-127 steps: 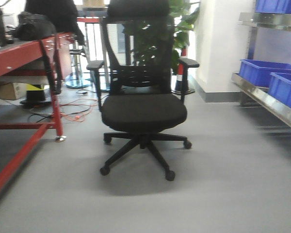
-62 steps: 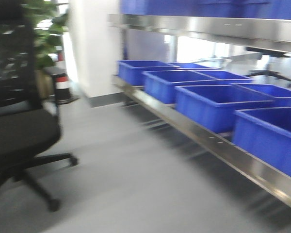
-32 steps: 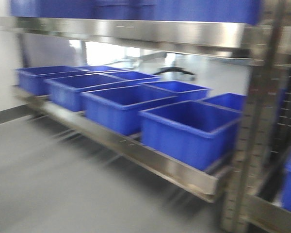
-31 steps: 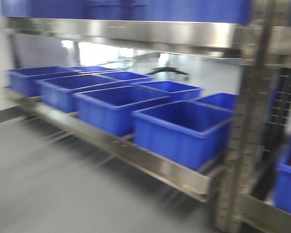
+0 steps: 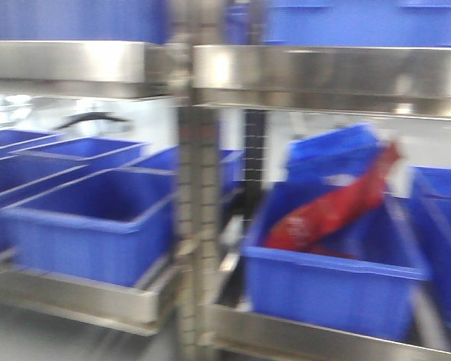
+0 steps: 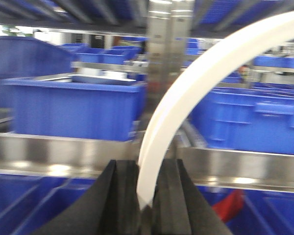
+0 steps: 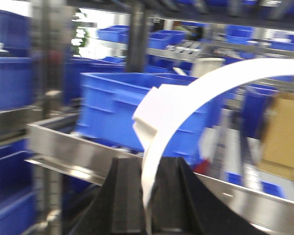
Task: Grab PVC pipe and place in blue bin
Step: 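Drive up to the shelf and stop in front of a blue bin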
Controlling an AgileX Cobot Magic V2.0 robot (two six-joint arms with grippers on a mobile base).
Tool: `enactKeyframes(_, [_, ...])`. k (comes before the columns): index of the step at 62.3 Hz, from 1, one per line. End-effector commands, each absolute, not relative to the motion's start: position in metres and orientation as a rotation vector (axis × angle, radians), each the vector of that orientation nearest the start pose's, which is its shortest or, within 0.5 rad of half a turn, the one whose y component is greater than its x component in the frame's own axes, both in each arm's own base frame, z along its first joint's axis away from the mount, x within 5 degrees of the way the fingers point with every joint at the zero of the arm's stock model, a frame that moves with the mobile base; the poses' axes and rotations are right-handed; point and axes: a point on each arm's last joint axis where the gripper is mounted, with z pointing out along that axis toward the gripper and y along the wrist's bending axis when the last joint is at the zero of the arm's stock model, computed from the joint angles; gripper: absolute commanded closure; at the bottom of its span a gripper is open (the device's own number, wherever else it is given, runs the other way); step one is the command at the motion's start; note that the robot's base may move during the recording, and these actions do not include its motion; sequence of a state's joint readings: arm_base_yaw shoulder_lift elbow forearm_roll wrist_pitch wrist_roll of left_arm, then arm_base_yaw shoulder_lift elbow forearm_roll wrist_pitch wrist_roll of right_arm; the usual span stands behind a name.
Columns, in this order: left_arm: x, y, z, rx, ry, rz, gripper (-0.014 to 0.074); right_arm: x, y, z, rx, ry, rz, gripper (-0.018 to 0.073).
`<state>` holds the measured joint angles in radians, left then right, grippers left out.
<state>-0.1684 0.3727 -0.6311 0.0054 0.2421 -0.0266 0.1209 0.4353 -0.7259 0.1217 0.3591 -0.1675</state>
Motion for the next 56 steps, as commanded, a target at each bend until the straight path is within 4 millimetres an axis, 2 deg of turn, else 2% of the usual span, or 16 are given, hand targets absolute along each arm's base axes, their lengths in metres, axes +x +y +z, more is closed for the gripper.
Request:
enactKeyframes(1, [0.0678,-0.0119,0.3800,0.109,1.431,-0.161,0.0707,0.0744,0.0125,0.3945,-0.171,1.510,0.073,0.0721])
enactKeyframes(56, [0.0678,-0.0119,0.3800,0.109,1.431,-0.161,0.0707,0.0744,0.0125,0.3945,-0.171,1.510,0.073,0.0721])
